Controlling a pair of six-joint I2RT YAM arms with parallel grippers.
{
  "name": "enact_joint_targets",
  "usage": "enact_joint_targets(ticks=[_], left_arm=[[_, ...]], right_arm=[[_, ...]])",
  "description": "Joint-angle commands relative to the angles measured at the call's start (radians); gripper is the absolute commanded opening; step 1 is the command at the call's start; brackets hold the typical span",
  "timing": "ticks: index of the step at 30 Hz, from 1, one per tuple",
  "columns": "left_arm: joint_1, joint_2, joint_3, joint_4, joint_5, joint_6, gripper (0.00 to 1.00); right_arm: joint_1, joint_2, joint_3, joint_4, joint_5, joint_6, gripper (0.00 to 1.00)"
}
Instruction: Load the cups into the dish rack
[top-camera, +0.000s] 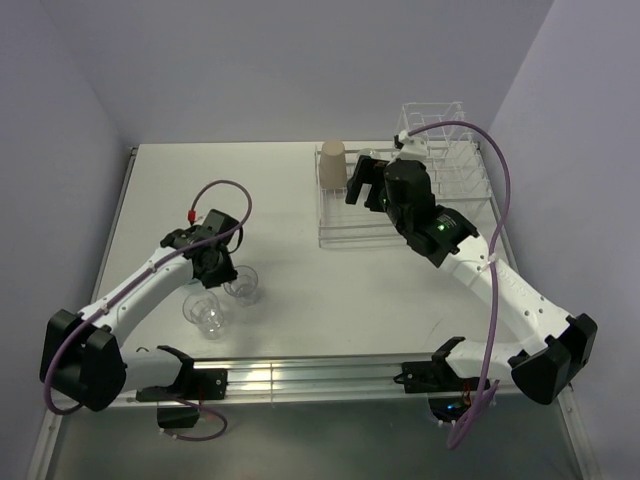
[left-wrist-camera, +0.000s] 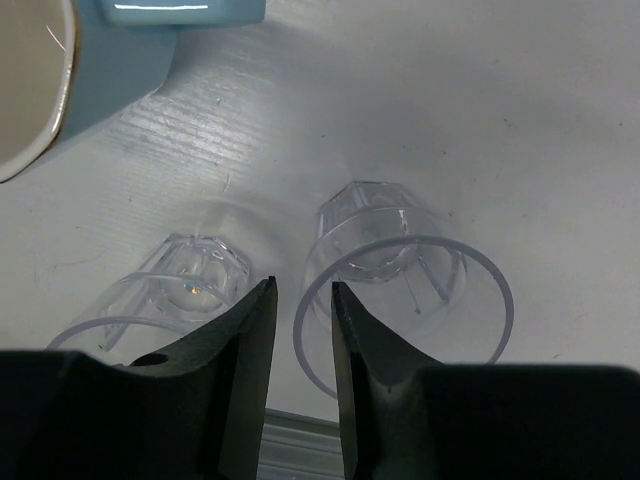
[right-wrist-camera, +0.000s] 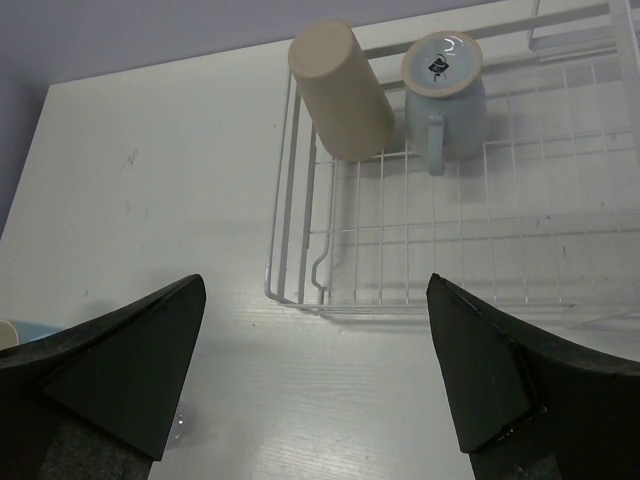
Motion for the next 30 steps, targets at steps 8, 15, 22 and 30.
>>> enact_joint_targets(ticks=[8,15,22,30], left_arm=[[-0.055,0.065,-0.002,0.009,0.025,0.028,0.29],[-0.073,0.074,0.001,0.043,0.038,0.037,0.0],[-0.073,0.056,0.13,0.097,0.165,0.073,0.0],[-0.059,0.07,0.394,0.187,0.403,0.076,0.0]], right_arm=[[0.005,-0.041,-0.026,0.027,0.01,-0.01,1.0],[0.005,-0.04,-0.023,0.019,0.018,-0.014,1.0],[0.002,-0.034,0.014,0.004,0.006,-0.02,1.0],[-0.007,-0.07,0.04,0.022,-0.132,-0.004,1.0]])
